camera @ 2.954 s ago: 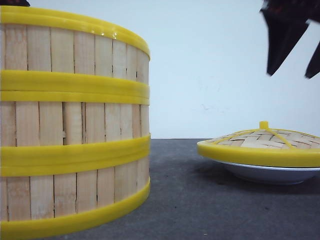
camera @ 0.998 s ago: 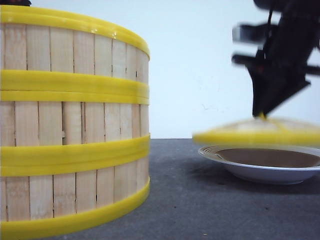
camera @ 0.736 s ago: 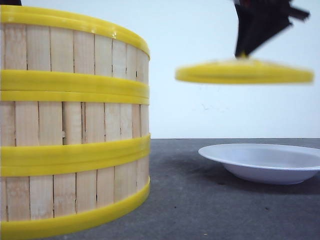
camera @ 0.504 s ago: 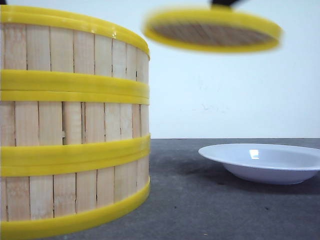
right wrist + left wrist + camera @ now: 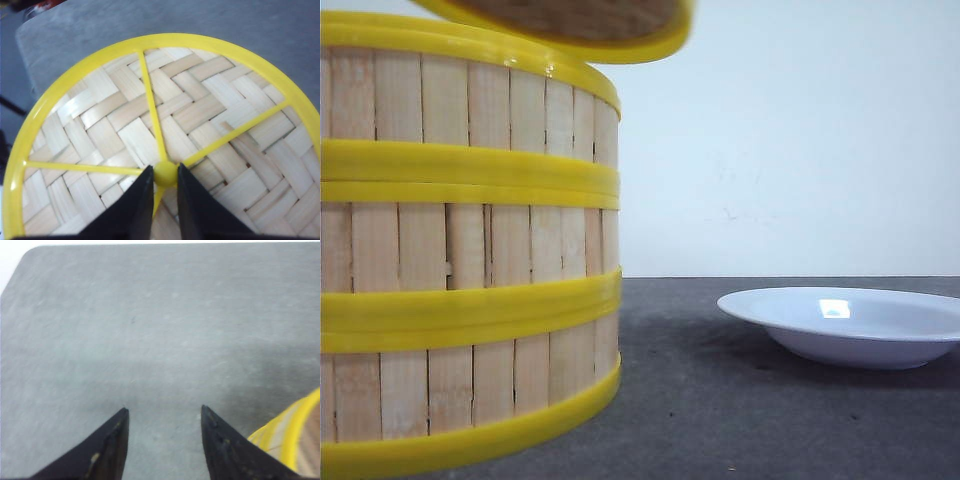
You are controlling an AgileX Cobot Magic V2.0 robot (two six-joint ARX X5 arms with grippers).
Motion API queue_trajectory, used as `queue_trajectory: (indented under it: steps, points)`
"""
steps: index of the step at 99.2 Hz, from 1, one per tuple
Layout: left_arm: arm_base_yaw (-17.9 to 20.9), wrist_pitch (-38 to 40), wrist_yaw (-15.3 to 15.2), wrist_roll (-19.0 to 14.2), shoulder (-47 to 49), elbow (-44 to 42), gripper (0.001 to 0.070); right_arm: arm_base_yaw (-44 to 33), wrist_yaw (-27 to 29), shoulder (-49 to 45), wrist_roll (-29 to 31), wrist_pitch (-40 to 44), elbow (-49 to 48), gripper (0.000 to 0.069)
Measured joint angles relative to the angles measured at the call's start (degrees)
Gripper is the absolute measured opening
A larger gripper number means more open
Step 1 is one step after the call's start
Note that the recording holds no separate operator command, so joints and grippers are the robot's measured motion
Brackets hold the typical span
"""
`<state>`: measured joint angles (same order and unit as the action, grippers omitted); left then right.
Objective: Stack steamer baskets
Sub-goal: 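Lift the lid off the white plate and set it atop the stack, then open the right gripper and lift it off the lid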
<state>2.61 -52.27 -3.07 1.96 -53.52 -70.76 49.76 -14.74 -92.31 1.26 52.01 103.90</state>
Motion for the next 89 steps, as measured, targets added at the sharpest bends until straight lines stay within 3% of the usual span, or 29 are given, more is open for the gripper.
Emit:
queue_trajectory:
  steps: [12,43,89]
  points:
    - [0.8,-0.3,1.9,0.0,0.0,0.0,0.0267,2.1,0.5,-2.2,-0.4,-0.4,0.5,0.0048]
    - [0.9,-0.5,1.9,0.0,0.0,0.0,0.0267,4.7,6.0,-7.4,-1.5,-1.8,0.5,0.0048]
    - [0.9,-0.7,2.0,0.0,0.0,0.0,0.0267,5.8,5.9,-9.0,-1.7,-3.5,0.7,0.0048]
